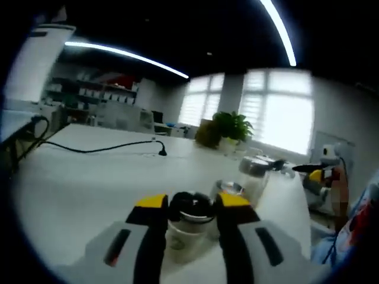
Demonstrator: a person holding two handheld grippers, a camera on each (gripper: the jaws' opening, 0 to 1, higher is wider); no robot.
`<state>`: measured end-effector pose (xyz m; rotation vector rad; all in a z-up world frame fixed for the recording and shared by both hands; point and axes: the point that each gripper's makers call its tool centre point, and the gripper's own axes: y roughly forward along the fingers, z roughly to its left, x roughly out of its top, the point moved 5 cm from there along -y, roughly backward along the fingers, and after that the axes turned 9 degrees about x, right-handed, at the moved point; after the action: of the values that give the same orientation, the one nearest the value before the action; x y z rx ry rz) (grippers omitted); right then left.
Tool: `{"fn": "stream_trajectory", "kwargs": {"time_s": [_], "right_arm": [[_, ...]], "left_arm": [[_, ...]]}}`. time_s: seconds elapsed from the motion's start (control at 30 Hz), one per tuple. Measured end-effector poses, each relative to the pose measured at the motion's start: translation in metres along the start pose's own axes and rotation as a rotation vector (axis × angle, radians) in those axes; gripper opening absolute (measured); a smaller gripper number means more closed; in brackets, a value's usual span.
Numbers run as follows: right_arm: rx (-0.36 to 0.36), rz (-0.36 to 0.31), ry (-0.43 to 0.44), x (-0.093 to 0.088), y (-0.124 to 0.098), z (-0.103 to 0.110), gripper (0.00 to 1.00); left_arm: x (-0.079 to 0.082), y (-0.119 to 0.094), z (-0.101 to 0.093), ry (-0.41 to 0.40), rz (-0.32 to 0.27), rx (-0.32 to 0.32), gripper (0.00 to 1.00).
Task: Rotate the seasoning bottle until the label or dispensing opening points toward the visible target arrow and the bottle remains upright within the marked orientation range
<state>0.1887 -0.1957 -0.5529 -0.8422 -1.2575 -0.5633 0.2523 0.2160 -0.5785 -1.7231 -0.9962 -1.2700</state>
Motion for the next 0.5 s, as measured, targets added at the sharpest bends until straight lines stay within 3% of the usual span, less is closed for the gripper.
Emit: {"fn": "stream_trajectory", "kwargs": {"time_s": [0.13,0.5], "right_arm": [[-0.011,0.000,0.001,0.0000,-0.0009,-0.0018,0.95],[-0.016,-0.012,0.006,0.0023,-0.0030,-0.0017,0.97]], "left_arm": [[-0.0012,-0.0040,-0.0001,-0.001,-0.047,0.096,0.34],[-0.0033,-0.0047,-0.0068,0.078,-0.043,0.282,0.34]]}}
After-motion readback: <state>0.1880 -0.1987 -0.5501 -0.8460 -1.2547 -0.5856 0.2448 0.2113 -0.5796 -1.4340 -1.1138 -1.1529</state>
